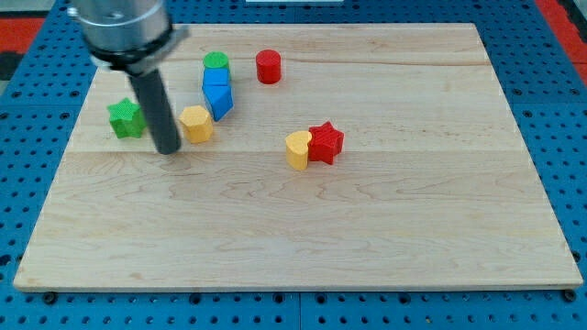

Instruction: Push the yellow hexagon bottom to the blue triangle

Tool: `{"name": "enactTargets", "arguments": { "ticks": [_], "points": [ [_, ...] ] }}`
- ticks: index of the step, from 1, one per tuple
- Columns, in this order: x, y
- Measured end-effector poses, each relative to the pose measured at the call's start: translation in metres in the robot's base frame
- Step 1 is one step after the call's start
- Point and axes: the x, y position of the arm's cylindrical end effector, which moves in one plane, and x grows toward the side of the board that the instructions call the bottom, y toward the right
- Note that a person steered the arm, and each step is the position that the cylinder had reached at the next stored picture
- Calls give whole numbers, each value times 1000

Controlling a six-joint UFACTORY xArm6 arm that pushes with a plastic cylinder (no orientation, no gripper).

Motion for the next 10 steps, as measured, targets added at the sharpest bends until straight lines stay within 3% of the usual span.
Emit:
{"name": "enactTargets", "arguments": {
  "ticks": [1, 5, 6, 7, 8, 10],
  "points": [
    [-34, -8],
    [-34, 40],
    [-31, 13],
    [9, 29],
    [44, 81],
    [27, 113]
  ]
}}
